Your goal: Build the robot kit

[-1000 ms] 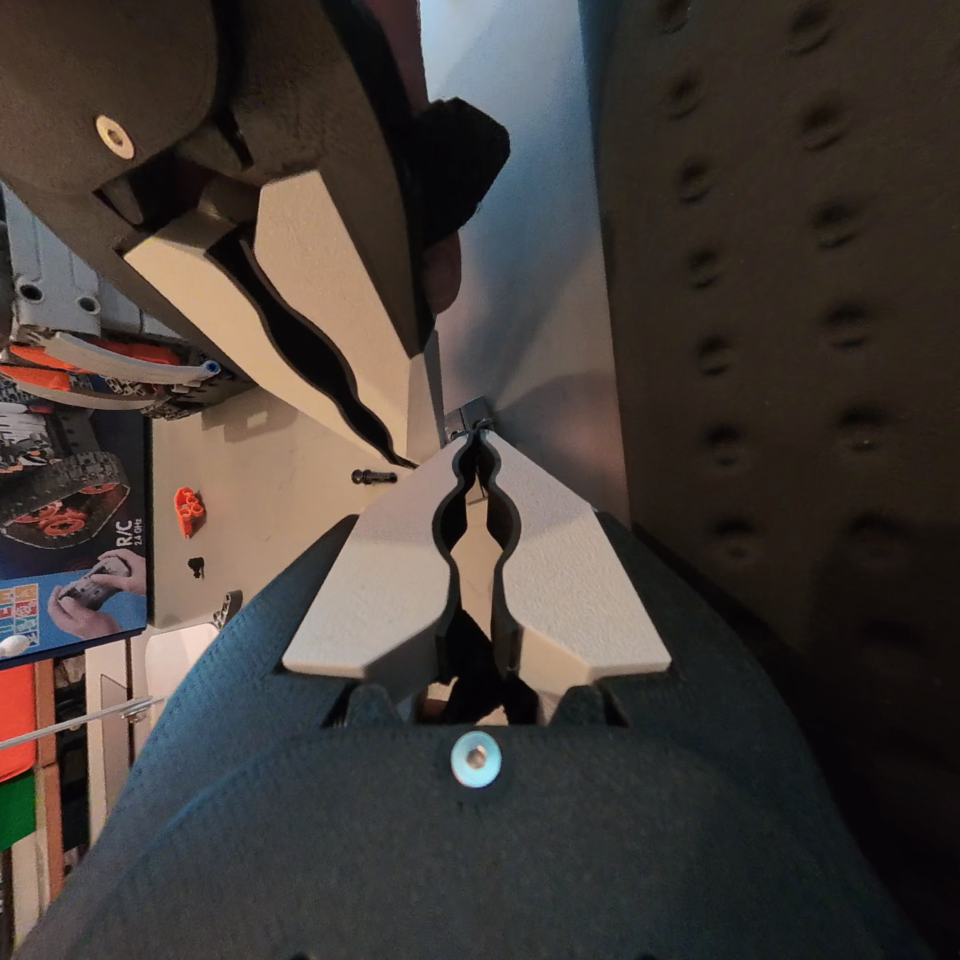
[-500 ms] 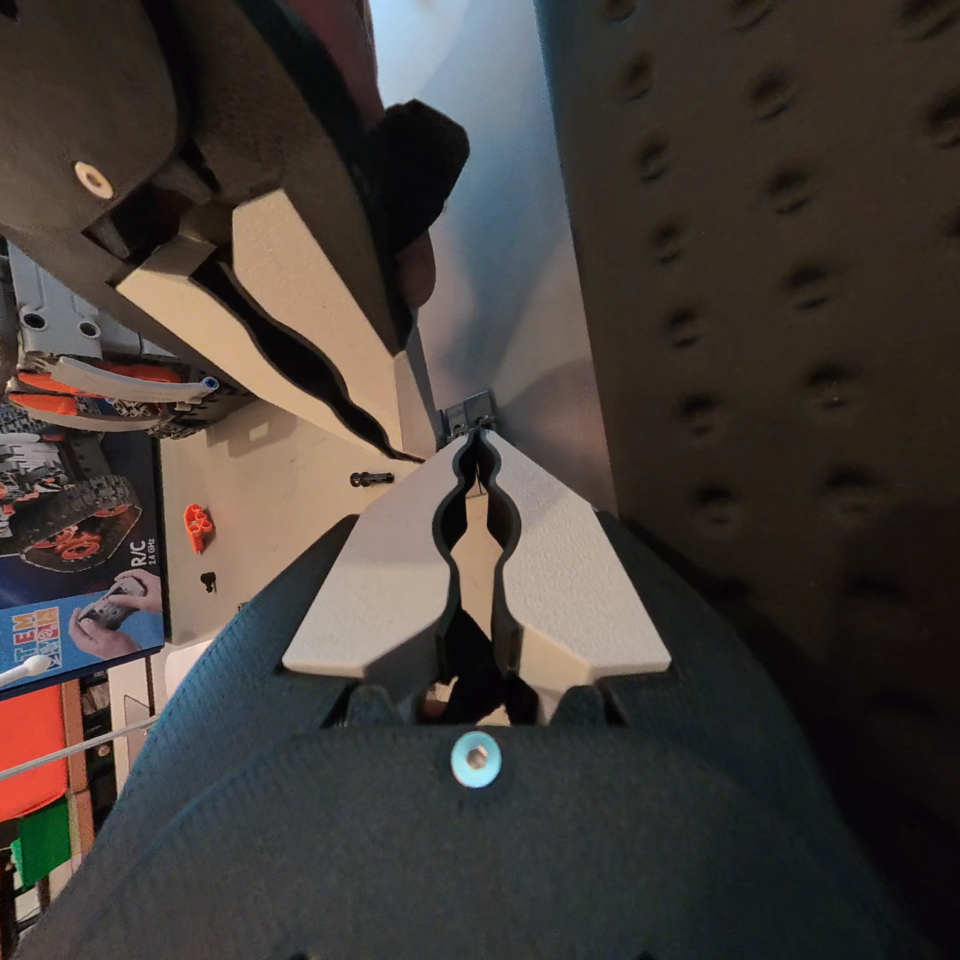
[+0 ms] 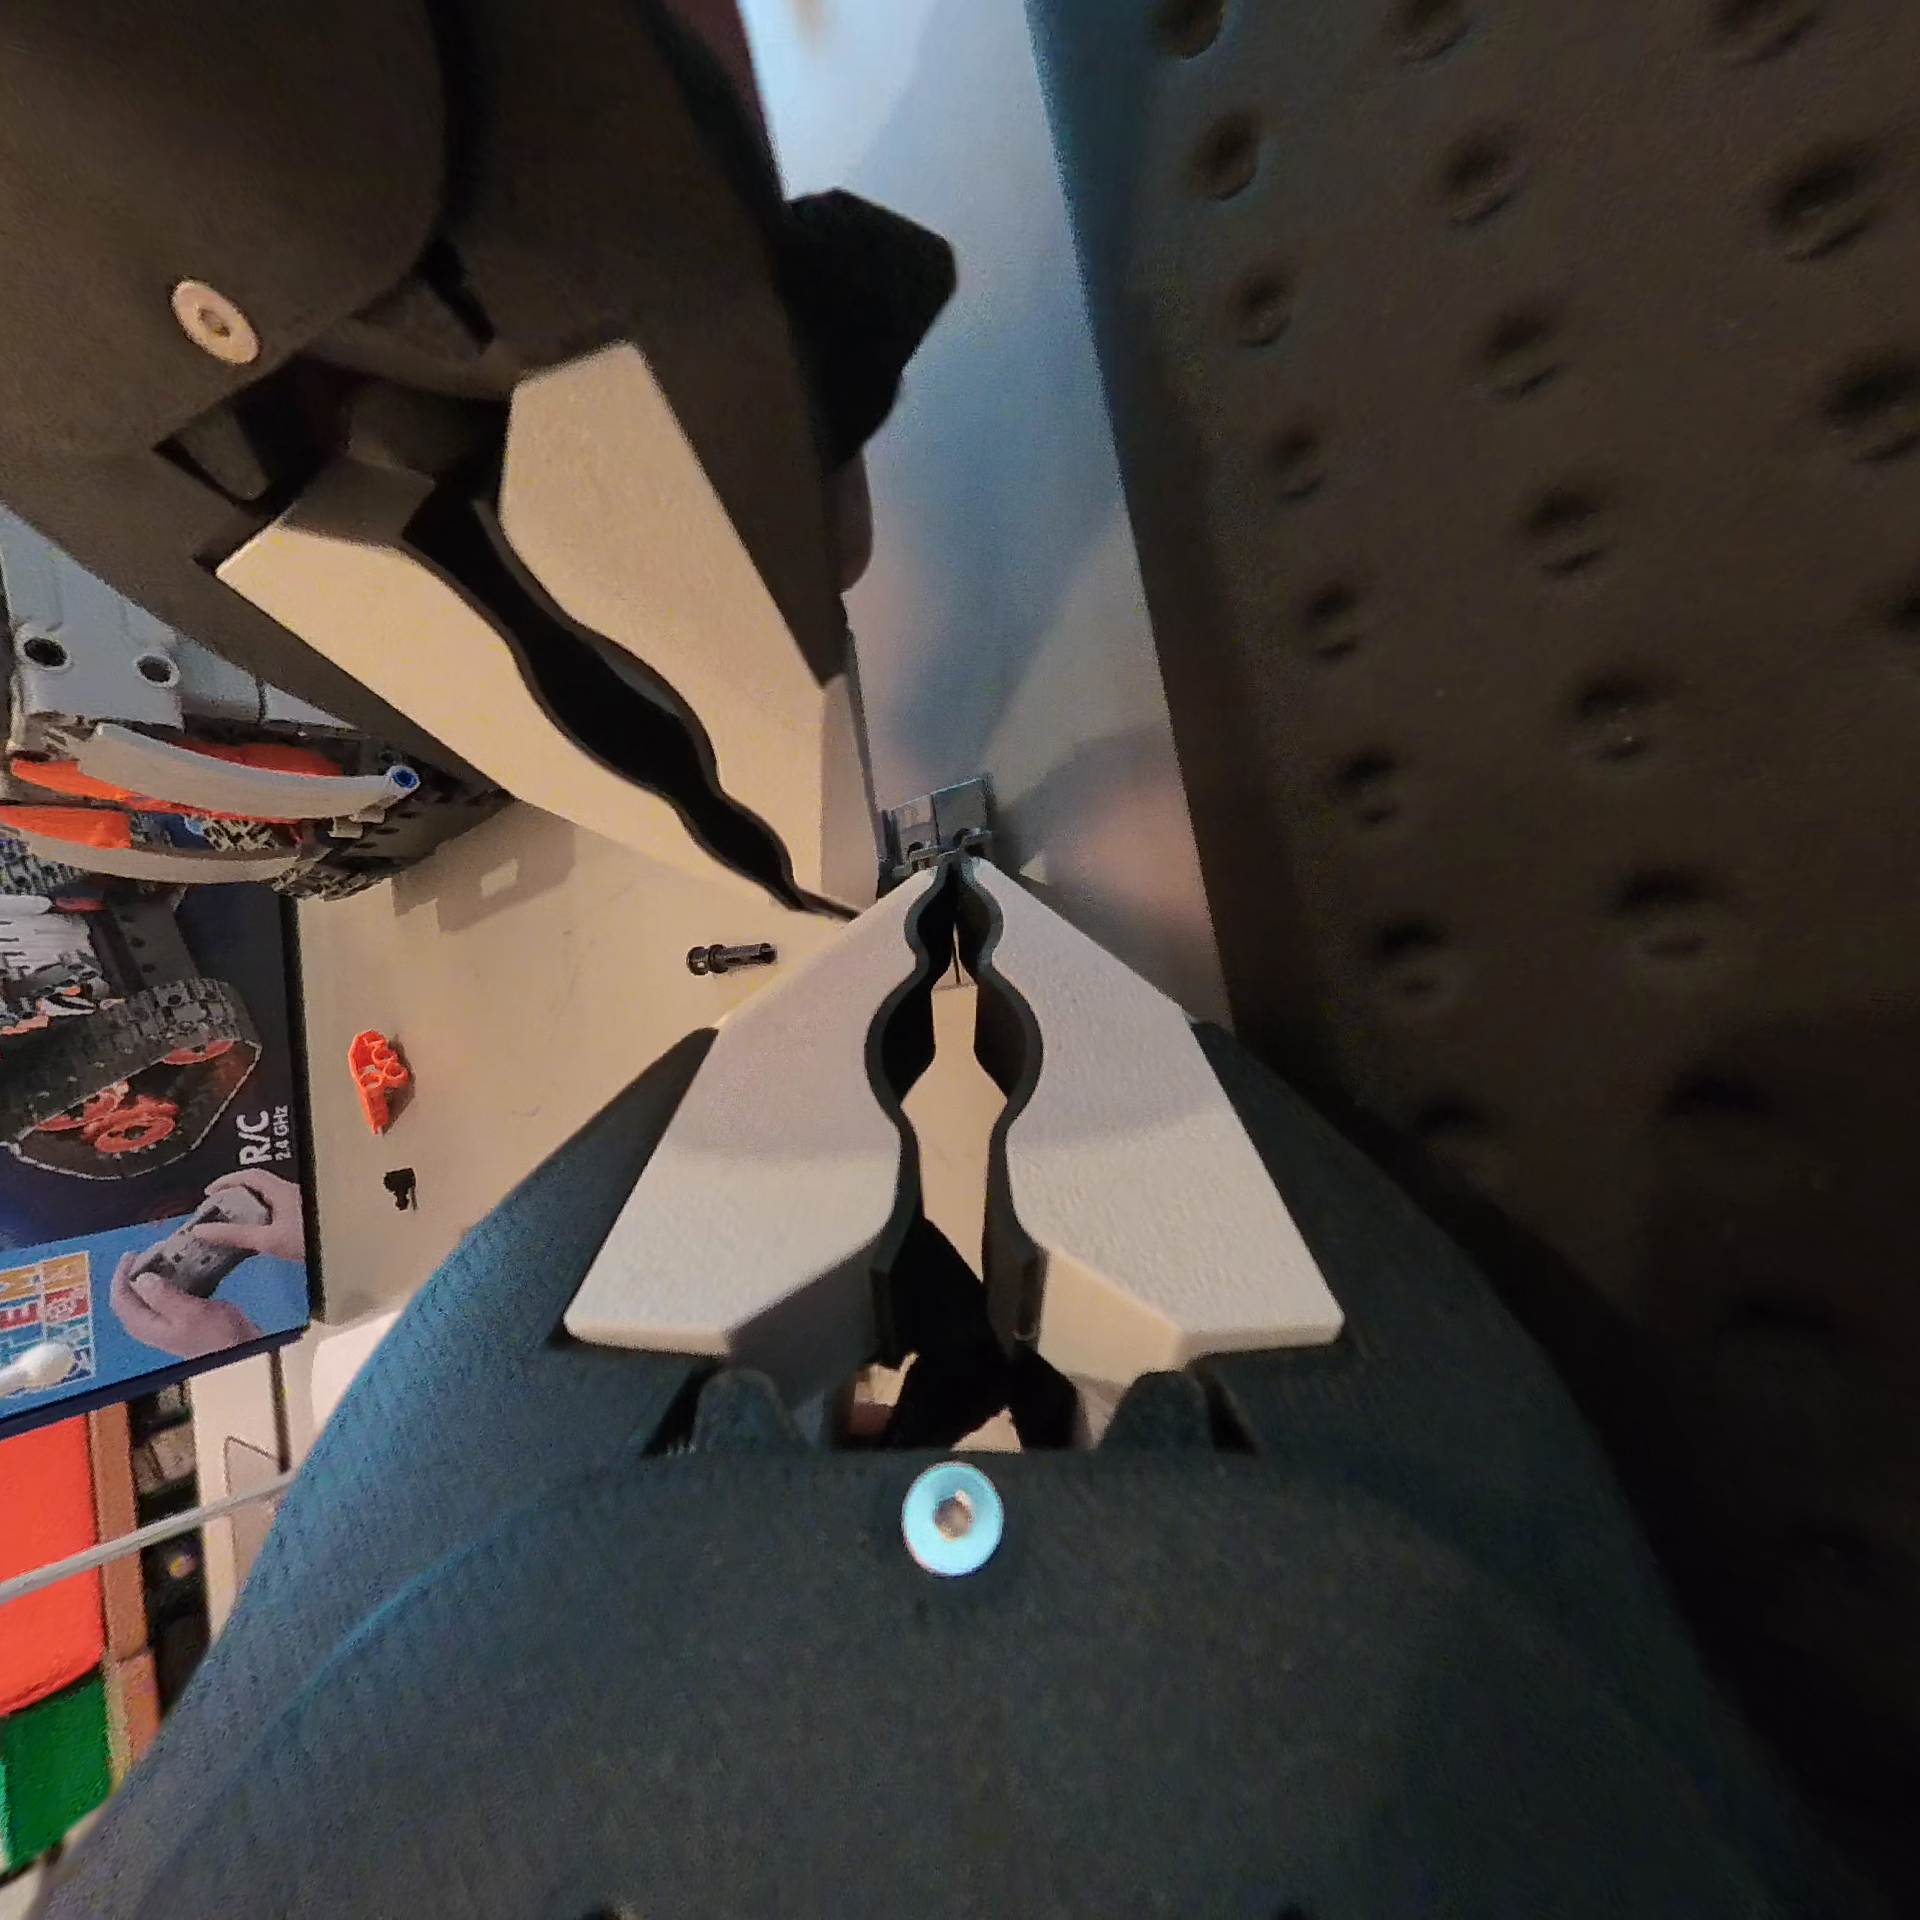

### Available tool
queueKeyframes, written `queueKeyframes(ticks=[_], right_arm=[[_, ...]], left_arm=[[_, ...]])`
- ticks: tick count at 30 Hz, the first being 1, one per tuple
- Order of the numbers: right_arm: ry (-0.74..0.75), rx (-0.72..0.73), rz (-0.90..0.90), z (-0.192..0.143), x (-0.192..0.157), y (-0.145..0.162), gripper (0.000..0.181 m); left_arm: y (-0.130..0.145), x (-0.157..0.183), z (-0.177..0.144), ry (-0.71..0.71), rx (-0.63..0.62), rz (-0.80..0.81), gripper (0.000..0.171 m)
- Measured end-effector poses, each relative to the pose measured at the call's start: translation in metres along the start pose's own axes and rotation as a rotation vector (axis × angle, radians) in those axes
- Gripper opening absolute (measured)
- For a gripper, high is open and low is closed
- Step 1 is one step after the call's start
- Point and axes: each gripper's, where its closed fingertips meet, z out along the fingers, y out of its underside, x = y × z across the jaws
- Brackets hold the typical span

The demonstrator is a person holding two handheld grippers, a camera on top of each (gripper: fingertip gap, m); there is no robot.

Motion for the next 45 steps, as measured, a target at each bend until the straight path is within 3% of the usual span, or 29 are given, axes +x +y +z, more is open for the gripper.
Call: queueKeyframes(ticks=[7, 28, 38, 45], right_arm=[[-0.131, 0.143, 0.161, -0.006, -0.002, -0.012, 0.0], [-0.209, 0.045, 0.103, 0.0, -0.01, -0.011, 0.0], [-0.315, 0.042, 0.23, 0.001, -0.011, -0.009, 0.0], [-0.354, -0.026, 0.218, 0.002, -0.011, -0.008, 0.0]], left_arm=[[0.005, 0.003, -0.006, 0.045, 0.04, 0.05, 0.0], [0.005, 0.004, -0.007, 0.045, 0.041, 0.049, 0.0], [0.005, 0.004, -0.006, 0.046, 0.035, 0.046, 0.0], [0.005, 0.004, -0.006, 0.049, 0.032, 0.04, 0.0]])
